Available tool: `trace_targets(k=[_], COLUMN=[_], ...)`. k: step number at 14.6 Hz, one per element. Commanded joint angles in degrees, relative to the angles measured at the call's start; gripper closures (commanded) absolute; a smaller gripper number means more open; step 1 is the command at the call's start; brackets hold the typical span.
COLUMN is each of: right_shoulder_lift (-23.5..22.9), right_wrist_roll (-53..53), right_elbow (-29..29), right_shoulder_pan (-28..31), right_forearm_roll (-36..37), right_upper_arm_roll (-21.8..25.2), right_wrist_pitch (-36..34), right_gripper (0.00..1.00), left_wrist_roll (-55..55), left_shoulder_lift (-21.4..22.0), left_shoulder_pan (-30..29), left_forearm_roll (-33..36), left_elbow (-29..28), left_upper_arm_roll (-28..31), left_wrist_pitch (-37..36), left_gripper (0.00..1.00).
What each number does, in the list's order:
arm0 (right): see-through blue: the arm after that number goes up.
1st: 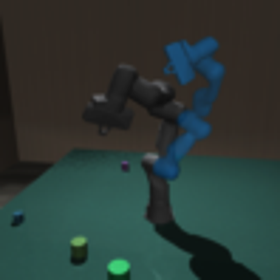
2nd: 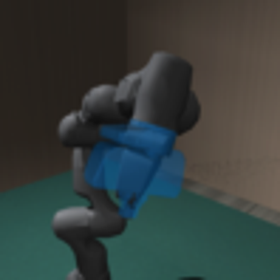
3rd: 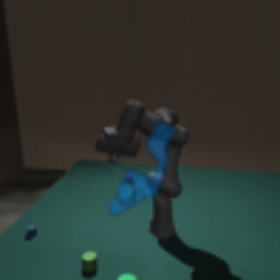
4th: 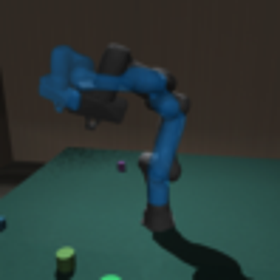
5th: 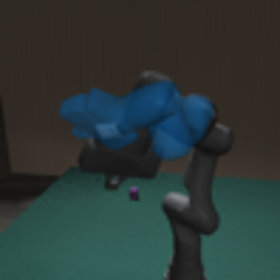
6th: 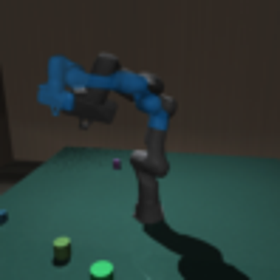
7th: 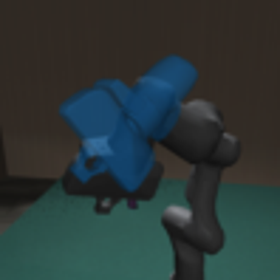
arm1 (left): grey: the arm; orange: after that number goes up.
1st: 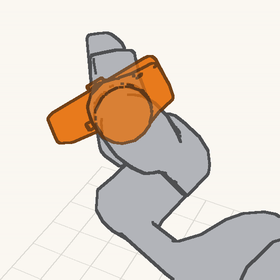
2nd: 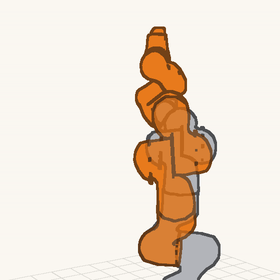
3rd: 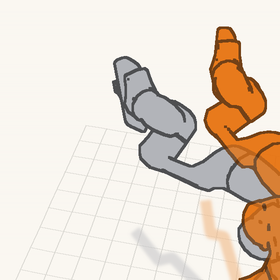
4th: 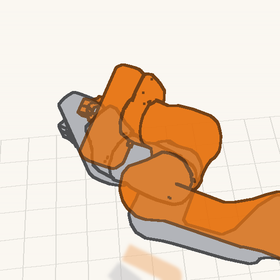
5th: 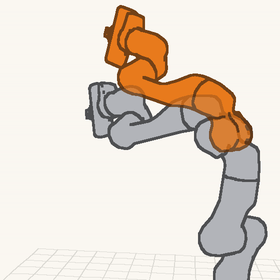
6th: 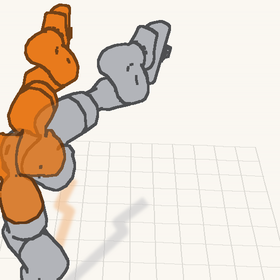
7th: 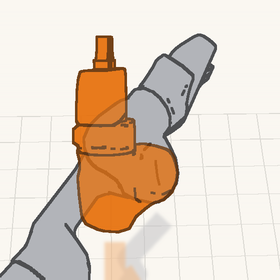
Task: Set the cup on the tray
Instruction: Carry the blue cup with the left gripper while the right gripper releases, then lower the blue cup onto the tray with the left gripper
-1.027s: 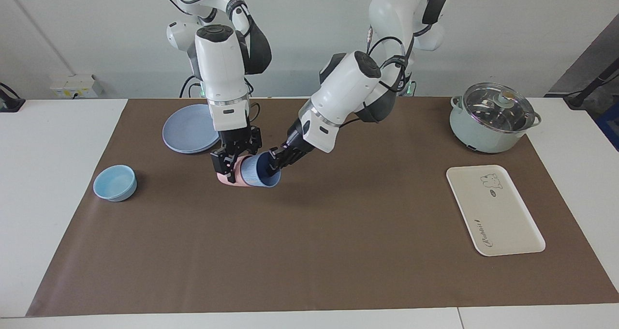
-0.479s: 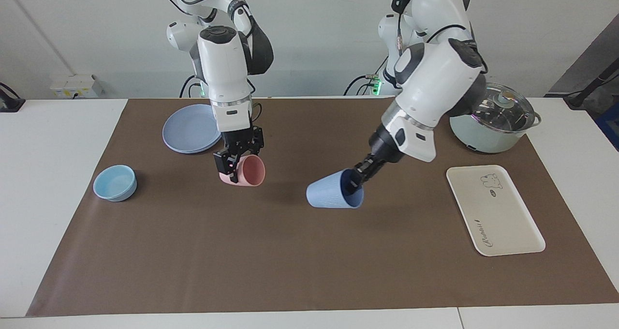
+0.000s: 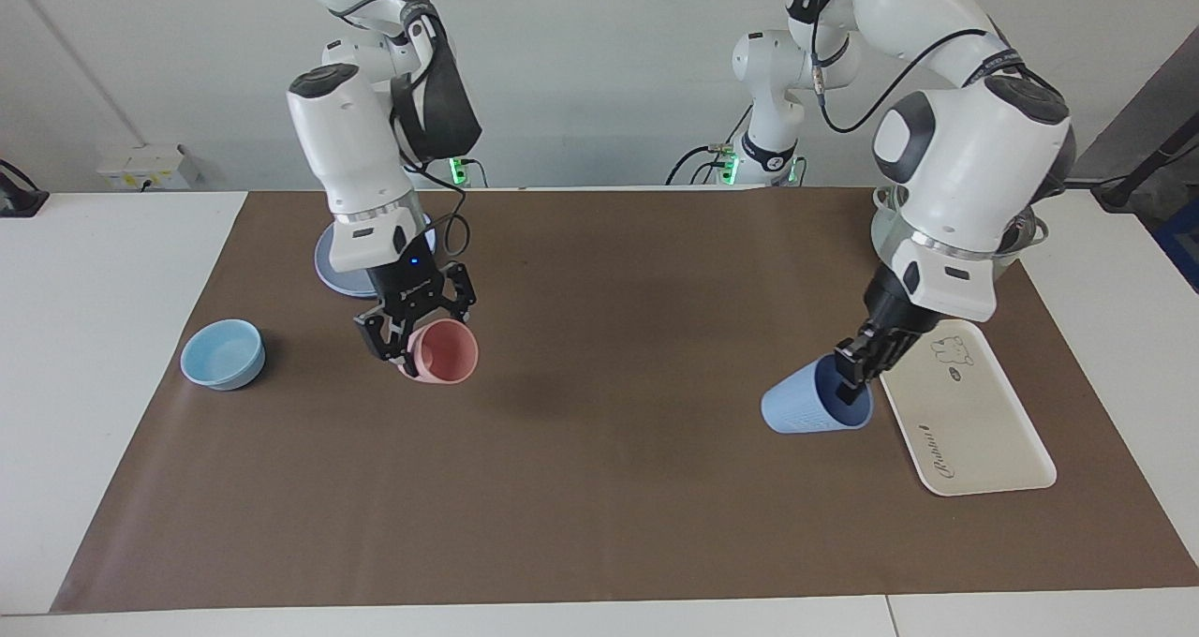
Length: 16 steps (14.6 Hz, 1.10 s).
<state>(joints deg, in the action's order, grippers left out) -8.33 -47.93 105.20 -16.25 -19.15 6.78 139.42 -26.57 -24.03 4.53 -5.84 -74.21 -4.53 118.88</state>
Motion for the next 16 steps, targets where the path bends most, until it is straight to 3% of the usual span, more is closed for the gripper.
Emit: trace_targets(k=[1, 3, 4, 8, 11, 13, 16], right_shoulder_lift=[-0.7, -2.4, -2.7, -5.2, -8.7, -10.6, -13.0], right_wrist_roll=[-16.4, -29.7, -34.2, -42.4, -57.0, -63.7, -71.7], right_elbow=[1.4, 2.3, 3.0, 4.0, 4.8, 5.1, 6.2], right_shoulder_pan=[6.6, 10.2, 11.1, 13.9, 14.8, 16.1, 21.0], right_forearm_roll=[-18.0, -34.5, -40.6, -53.4, -69.2, -74.6, -75.2], right_upper_arm_roll=[-0.5, -0.5, -0.4, -0.5, -0.5, -0.4, -0.5], right_wrist_pitch=[1.4, 1.3, 1.3, 1.1, 0.7, -2.5, -10.1], right_gripper=[1.0, 1.0, 1.0, 1.0, 1.0, 1.0, 1.0], left_wrist_roll=[16.9, 26.1, 28.6, 34.5, 36.1, 37.5, 37.6], left_shoulder_lift=[8.5, 11.0, 11.3, 10.5, 8.3, 6.6, 4.6], left_shoulder_pan=[-7.8, -12.7, -14.9, -21.8, -24.2, -25.0, -24.9], left_forearm_roll=[0.7, 0.6, 0.6, 0.1, 0.1, 0.1, 0.0], left_elbow=[-18.5, -26.1, -27.3, -28.7, -29.0, -31.2, -32.9], left_upper_arm_roll=[-0.8, -0.9, -0.9, -0.9, -0.9, -0.9, -0.9], left_wrist_pitch=[11.8, 18.1, 18.4, 19.5, 21.9, 27.9, 33.6], left_gripper=[1.0, 1.0, 1.0, 1.0, 1.0, 1.0, 1.0])
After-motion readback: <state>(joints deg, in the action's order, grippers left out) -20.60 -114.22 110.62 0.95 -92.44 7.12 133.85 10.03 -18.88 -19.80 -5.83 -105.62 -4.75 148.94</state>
